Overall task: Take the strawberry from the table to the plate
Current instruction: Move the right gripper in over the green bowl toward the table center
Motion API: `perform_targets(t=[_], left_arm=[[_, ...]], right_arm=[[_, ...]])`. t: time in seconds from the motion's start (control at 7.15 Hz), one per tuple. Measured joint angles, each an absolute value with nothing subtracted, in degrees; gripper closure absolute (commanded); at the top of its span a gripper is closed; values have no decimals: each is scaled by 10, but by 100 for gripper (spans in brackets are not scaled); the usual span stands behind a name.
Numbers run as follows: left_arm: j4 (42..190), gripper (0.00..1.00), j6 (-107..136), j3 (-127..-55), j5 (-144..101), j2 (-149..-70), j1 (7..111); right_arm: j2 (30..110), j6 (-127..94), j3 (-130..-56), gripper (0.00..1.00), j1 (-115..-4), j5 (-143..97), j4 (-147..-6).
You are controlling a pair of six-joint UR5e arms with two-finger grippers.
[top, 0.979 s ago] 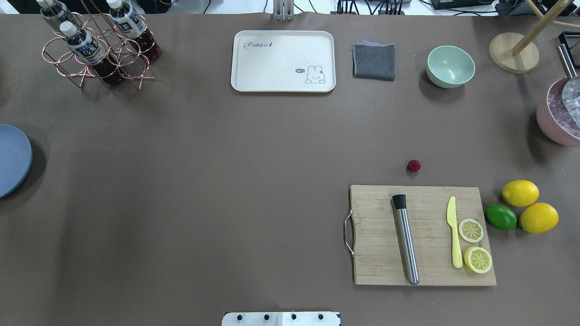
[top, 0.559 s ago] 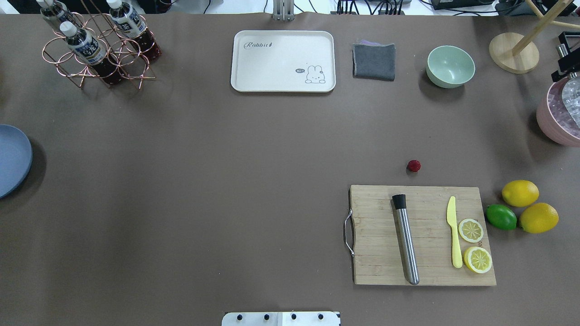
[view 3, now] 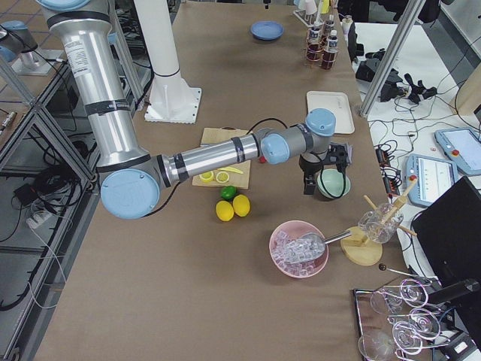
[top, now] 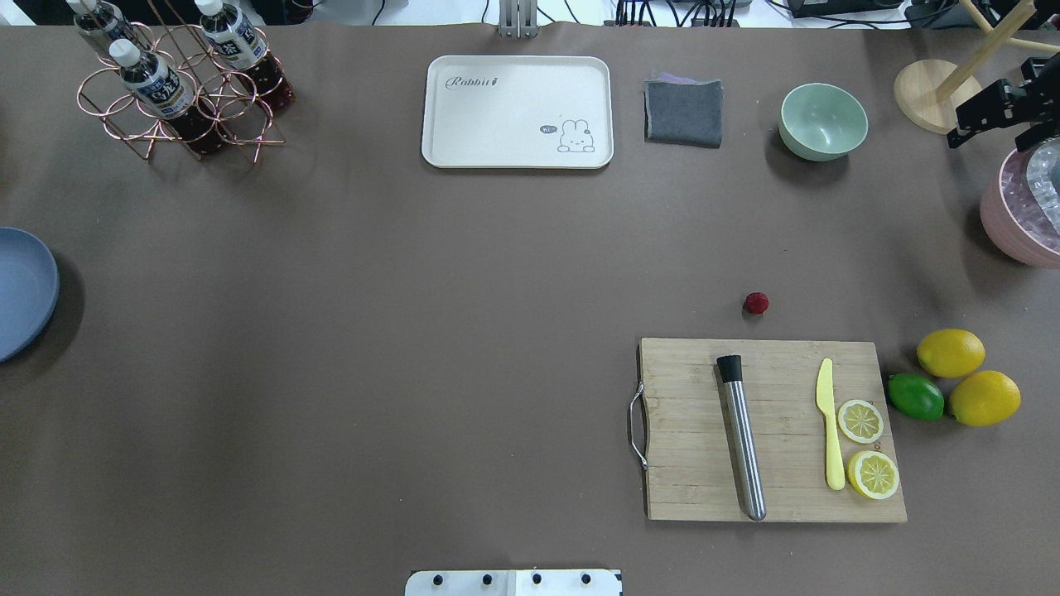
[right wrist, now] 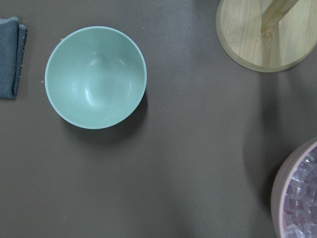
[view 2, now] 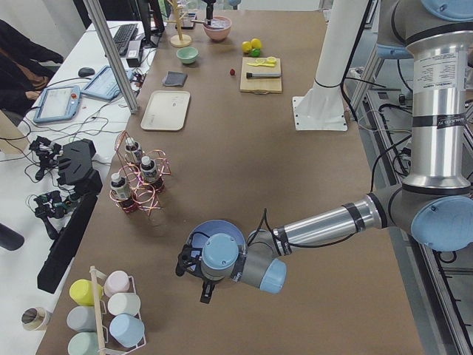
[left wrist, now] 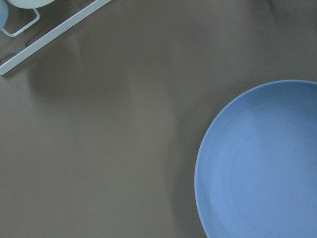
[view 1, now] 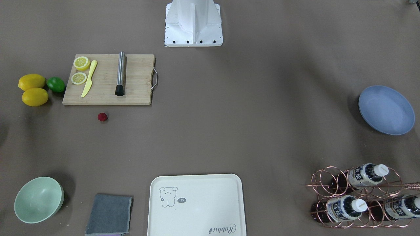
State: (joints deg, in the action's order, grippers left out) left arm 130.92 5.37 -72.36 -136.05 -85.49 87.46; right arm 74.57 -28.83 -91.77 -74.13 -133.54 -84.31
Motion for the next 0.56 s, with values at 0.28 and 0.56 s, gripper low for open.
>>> perform_targets(t=[0.28, 0.56], left_arm=[[1314, 2, 80, -719, -1360, -856, 864], [1320, 2, 117, -714, -1358, -863, 851]], right_arm=[[739, -343, -922, 0, -717, -1330, -820], [739, -401, -936, 0, -687, -1317, -793]])
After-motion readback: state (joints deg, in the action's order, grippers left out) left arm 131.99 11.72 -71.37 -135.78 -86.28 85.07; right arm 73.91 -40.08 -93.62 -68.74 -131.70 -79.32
